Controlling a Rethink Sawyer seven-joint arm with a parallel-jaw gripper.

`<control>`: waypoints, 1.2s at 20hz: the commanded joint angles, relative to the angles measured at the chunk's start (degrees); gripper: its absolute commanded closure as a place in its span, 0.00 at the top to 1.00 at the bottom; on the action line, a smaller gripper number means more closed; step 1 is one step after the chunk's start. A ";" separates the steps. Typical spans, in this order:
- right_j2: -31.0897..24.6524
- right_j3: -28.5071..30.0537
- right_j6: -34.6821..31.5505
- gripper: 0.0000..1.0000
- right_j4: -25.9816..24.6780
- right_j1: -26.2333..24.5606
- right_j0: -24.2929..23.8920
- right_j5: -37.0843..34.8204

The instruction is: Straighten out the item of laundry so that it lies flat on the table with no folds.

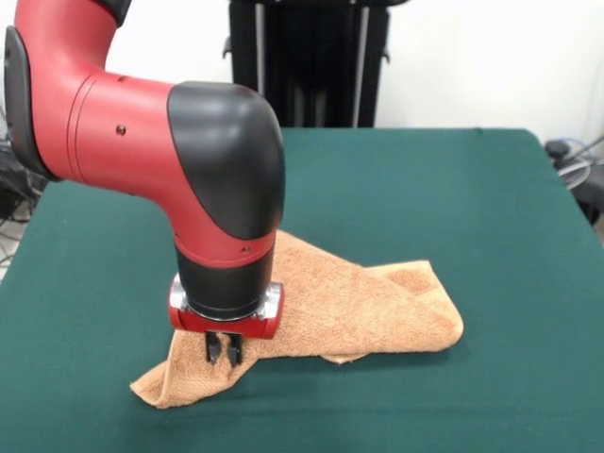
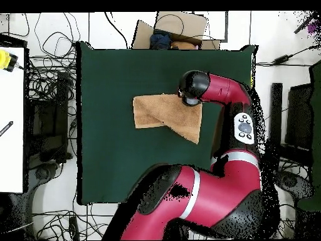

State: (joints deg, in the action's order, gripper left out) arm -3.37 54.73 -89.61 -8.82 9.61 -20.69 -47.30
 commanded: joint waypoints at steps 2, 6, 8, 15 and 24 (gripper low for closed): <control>-3.96 -2.11 1.00 0.00 -6.05 -11.81 0.70 12.59; -4.23 -1.95 1.37 0.00 -6.28 -11.79 0.30 13.09; -4.39 -2.15 1.55 0.00 -6.24 -11.92 0.20 12.90; -4.78 -1.38 1.72 0.00 -6.34 -11.80 -0.15 13.66; -4.98 -1.88 1.96 0.00 -6.16 -11.98 -0.18 13.10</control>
State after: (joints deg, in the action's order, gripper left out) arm -3.49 51.91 -89.61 -8.84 8.42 -20.61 -50.76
